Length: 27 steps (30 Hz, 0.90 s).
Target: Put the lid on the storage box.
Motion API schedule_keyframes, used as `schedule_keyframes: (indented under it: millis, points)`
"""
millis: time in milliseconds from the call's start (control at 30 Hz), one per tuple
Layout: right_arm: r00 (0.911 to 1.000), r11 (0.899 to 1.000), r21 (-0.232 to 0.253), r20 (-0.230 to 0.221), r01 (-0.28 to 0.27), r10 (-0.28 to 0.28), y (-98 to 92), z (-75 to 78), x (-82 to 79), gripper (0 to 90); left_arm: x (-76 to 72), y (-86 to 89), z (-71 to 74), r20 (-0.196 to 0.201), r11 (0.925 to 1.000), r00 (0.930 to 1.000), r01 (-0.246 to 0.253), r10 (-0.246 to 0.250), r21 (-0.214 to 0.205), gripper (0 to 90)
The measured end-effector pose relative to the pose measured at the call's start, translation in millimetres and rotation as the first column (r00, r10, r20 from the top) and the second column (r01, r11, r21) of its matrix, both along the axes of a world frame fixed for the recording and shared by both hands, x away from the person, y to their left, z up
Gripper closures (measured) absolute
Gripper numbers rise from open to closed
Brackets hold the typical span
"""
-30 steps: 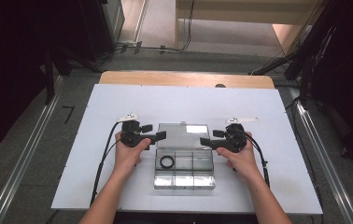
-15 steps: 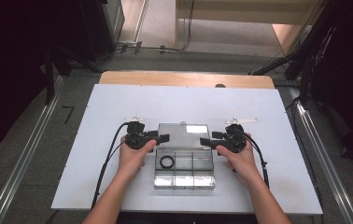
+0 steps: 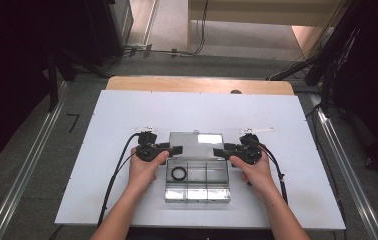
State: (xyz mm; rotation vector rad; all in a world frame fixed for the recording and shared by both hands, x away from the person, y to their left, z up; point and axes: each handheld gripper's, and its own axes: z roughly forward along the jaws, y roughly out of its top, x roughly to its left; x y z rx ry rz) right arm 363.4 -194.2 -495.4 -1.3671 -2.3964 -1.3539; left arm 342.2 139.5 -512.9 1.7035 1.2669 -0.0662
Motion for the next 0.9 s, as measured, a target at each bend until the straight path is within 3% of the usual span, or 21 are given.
schedule_keyframes:
  millis: [433, 733, 900]
  points:
    - [0.9994, 1.000, -0.004, -0.030, 0.016, -0.016, -1.1, -5.3, 1.5, 34.0, 0.0, 0.2, -0.7, -0.005, 0.9999, 0.9999, 0.009, -0.009, -0.014, 34.7]
    - [0.9997, 1.000, 0.021, -0.021, 0.009, -0.008, -1.8, -3.3, 1.0, 42.3, -2.1, 0.5, 3.3, 0.025, 0.9997, 0.9996, 0.012, -0.012, -0.022, 41.8]
    - [0.9999, 0.999, 0.031, -0.004, 0.010, -0.010, -3.3, -0.5, 0.0, 48.2, -4.4, 2.7, 7.7, 0.062, 0.9998, 0.9980, 0.014, -0.013, -0.016, 47.5]
